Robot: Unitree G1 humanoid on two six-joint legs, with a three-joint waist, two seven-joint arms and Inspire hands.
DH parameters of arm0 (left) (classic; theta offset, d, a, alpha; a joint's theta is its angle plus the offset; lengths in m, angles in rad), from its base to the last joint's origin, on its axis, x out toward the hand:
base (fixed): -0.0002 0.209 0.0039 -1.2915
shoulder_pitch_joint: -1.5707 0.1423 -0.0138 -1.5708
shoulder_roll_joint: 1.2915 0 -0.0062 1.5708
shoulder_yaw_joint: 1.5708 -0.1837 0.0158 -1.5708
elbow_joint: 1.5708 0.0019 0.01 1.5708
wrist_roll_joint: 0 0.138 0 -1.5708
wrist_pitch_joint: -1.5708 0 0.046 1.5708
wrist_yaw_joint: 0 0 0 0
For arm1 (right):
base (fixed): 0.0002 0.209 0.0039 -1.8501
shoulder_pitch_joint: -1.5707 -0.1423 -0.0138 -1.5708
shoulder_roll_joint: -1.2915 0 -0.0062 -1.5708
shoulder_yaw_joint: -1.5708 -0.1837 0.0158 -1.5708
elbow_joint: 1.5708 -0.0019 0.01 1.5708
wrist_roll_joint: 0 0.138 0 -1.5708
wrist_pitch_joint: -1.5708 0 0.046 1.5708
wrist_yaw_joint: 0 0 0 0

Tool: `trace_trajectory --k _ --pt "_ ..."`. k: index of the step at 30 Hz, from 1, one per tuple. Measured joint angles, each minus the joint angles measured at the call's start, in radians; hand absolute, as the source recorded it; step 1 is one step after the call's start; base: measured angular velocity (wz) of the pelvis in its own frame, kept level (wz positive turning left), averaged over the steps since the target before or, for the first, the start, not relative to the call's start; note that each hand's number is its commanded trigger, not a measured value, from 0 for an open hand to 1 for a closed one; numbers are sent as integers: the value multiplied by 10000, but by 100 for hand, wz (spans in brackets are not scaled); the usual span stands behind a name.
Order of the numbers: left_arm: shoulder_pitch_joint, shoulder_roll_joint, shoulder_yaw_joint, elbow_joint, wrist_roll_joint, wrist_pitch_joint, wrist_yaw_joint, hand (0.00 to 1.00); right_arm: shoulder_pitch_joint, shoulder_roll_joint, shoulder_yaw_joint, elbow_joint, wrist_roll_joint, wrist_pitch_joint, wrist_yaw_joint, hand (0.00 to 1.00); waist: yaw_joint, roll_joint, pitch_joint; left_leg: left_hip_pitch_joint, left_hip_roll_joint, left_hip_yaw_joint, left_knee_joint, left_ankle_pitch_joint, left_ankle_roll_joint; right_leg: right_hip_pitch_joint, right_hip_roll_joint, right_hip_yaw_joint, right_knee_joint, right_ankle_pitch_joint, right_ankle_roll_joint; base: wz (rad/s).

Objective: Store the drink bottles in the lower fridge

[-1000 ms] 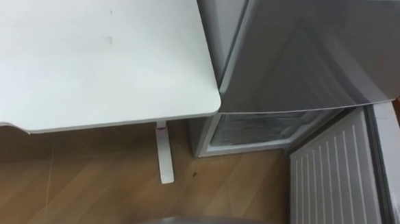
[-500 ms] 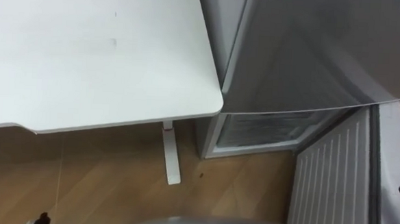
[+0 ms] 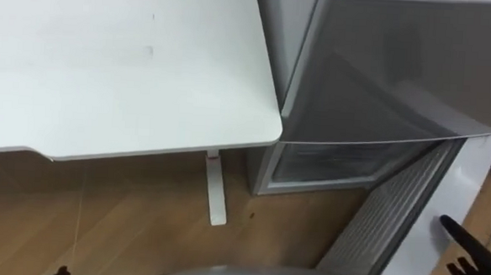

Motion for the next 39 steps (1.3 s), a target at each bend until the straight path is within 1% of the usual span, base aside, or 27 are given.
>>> trace_trajectory --k 2,3,5,7,8,10,11,13,14,16,17,19,20,21,22,23,25,26,27,28,29,31,33,35,36,39 --pt "-6 -15 -18 0 -1 -6 0 0 7 132 95 5 -6 -20 3 0 24 0 10 10 7 2 -3 0 -2 3 5 -3 -3 0 0 0" --pt "-22 -52 -18 12 -16 -11 -1 0 1 264 184 3 -31 -24 20 0 41 24 31 0 7 -2 -2 0 -2 4 4 -7 -3 0 -1 0" --pt "-126 -71 -29 129 -83 -32 -22 0 -16 487 309 3 -214 -24 84 0 91 23 32 -23 6 -23 9 -1 -2 -2 3 -16 -2 0 0 2" --pt "-325 -116 -27 368 -198 -71 -19 0 -97 791 476 2 -501 -27 144 0 169 52 33 -133 -2 -67 61 -2 -3 -30 3 -28 -33 -1 1 4" --pt "-340 -145 -28 391 -204 -87 -15 0 -137 860 533 2 -546 -28 142 0 195 68 32 -148 -2 -68 69 -2 -3 -44 3 -24 -36 -1 1 0" --pt "-322 -279 -49 441 -302 -109 -3 0 -263 965 1068 15 -568 -27 177 0 284 149 30 -145 -7 -69 76 -2 -3 -10 1 -27 -35 -1 2 0" --pt "-323 -317 -61 441 -301 -109 14 0 -289 970 1187 15 -549 -28 187 0 318 165 31 -138 -9 -73 76 -2 -3 6 0 -31 -33 0 2 0" --pt "-411 -447 -245 449 -301 -119 137 0 -484 1001 1740 20 -560 -36 206 0 481 224 39 -135 -11 -143 78 -1 -2 43 -2 -97 -12 1 1 8" --pt "-427 -458 -308 498 -300 -132 168 0 -562 1022 1927 20 -616 -37 219 0 482 227 44 -135 -16 -188 80 2 -4 64 -2 -136 -17 1 1 15" --pt "-501 -464 -532 724 -296 -158 198 0 -933 1219 2428 35 -927 -37 412 0 494 231 51 -135 -19 -308 98 15 -22 154 -2 -271 -60 0 0 17" --pt "-500 -467 -598 724 -298 -158 198 0 -1026 1267 2520 38 -988 -39 469 0 508 235 54 -139 -19 -322 106 15 -23 162 -1 -285 -65 0 0 11" --pt "-552 -508 -613 722 -293 -161 197 0 -1232 1414 2800 41 -1339 -40 727 0 718 253 81 -163 -30 -383 157 15 -23 200 -5 -325 -79 -1 1 7" --pt "-563 -511 -611 722 -293 -168 195 0 -1258 1435 2847 43 -1441 -40 779 0 761 254 92 -164 -36 -406 163 15 -23 216 -9 -344 -86 -1 2 13" --pt "-589 -518 -613 723 -296 -208 195 0 -1356 1448 3077 45 -1619 -41 806 0 858 283 121 -167 -68 -511 185 15 -22 270 -24 -390 -105 -15 18 15" --pt "-547 -538 -613 731 -299 -255 197 0 -1417 1448 3188 44 -1813 -44 903 0 971 268 135 -185 -86 -539 199 15 -21 272 -40 -423 -115 -25 28 14" --pt "-537 -540 -620 739 -299 -276 198 0 -1436 1448 3243 45 -1944 -47 950 0 996 273 134 -197 -91 -551 209 14 -21 274 -44 -435 -128 -27 30 15" --pt "-493 -550 -610 744 -283 -276 205 0 -1510 1464 3506 36 -2392 -55 1118 0 1016 252 119 -322 -154 -793 263 24 -5 285 -74 -640 -190 -30 34 25" --pt "-477 -565 -610 743 -285 -276 206 0 -1518 1472 3517 34 -2534 -55 1132 0 1031 243 114 -348 -163 -818 274 27 0 284 -77 -672 -204 -30 35 22" --pt "-393 -599 -602 745 -286 -272 206 0 -1567 1522 3517 24 -2873 -55 1132 0 1065 210 77 -365 -171 -857 286 28 0 301 -83 -735 -209 -29 35 14" --pt "-309 -621 -595 747 -287 -263 205 0 -1567 1595 3523 -21 -3159 -56 1158 0 1080 231 75 -364 -175 -904 288 27 0 339 -90 -819 -214 -30 35 12" --pt "-271 -629 -597 746 -286 -260 205 0 -1566 1620 3552 -20 -3255 -55 1178 0 1095 207 82 -361 -175 -920 287 27 0 356 -90 -841 -217 -30 35 10" --pt "-168 -672 -598 745 -286 -260 199 0 -1559 1629 3946 -20 -3602 -55 1214 0 1270 185 93 -346 -174 -945 286 26 -1 449 -89 -879 -220 -31 37 5" --pt "-127 -688 -600 746 -286 -259 177 0 -1560 1655 4166 -22 -3832 -55 1234 0 1288 152 92 -367 -190 -1055 303 26 -1 488 -94 -991 -203 -30 36 14" --pt "-110 -688 -605 768 -286 -260 176 0 -1555 1699 4309 6 -4031 -57 1248 0 1279 146 131 -349 -201 -1149 347 26 -1 590 -98 -1113 -209 -30 37 18" --pt "-100 -692 -611 834 -282 -259 175 0 -1542 1727 4320 36 -4210 -56 1273 0 1298 152 137 -336 -208 -1189 356 25 -2 608 -100 -1157 -209 -33 42 10" --pt "-117 -718 -621 1007 -281 -250 174 0 -1546 1736 4422 81 -4600 -56 1286 0 1335 145 133 -366 -215 -1219 392 22 -2 626 -107 -1212 -216 -42 55 5"
